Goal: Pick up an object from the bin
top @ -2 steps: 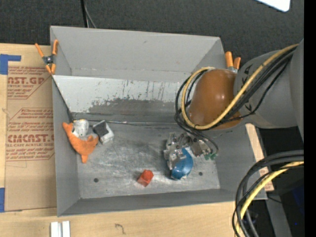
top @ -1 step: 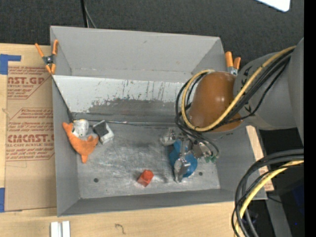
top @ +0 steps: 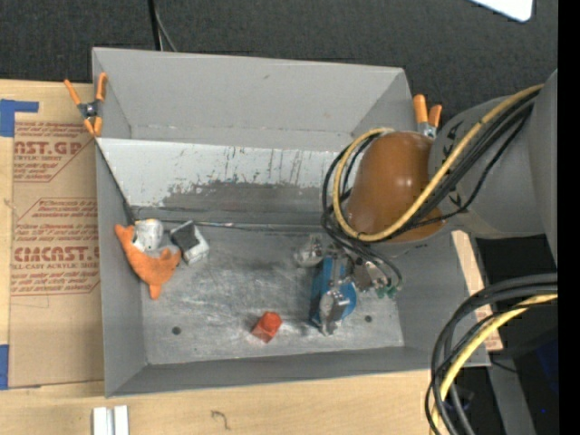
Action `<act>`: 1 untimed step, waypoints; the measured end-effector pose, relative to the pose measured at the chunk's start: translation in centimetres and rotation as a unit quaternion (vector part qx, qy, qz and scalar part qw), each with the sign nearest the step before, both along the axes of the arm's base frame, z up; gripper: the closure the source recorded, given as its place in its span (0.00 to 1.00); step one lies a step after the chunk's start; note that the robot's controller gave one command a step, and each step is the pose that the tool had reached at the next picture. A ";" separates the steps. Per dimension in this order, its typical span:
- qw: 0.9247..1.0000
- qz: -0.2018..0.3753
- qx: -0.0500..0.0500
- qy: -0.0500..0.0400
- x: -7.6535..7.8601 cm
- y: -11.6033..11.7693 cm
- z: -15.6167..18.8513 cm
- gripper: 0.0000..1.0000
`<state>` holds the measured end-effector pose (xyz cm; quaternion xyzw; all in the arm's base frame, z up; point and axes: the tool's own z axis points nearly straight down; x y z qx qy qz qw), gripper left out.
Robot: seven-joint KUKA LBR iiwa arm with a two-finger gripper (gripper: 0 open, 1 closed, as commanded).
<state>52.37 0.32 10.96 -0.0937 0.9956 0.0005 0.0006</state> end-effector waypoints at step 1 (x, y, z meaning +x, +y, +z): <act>0.997 0.078 0.000 -0.001 -4.2 5.0 -3.6 1.00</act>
Offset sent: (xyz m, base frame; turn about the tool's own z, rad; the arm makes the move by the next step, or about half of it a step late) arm 0.0000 0.0000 0.0000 0.0000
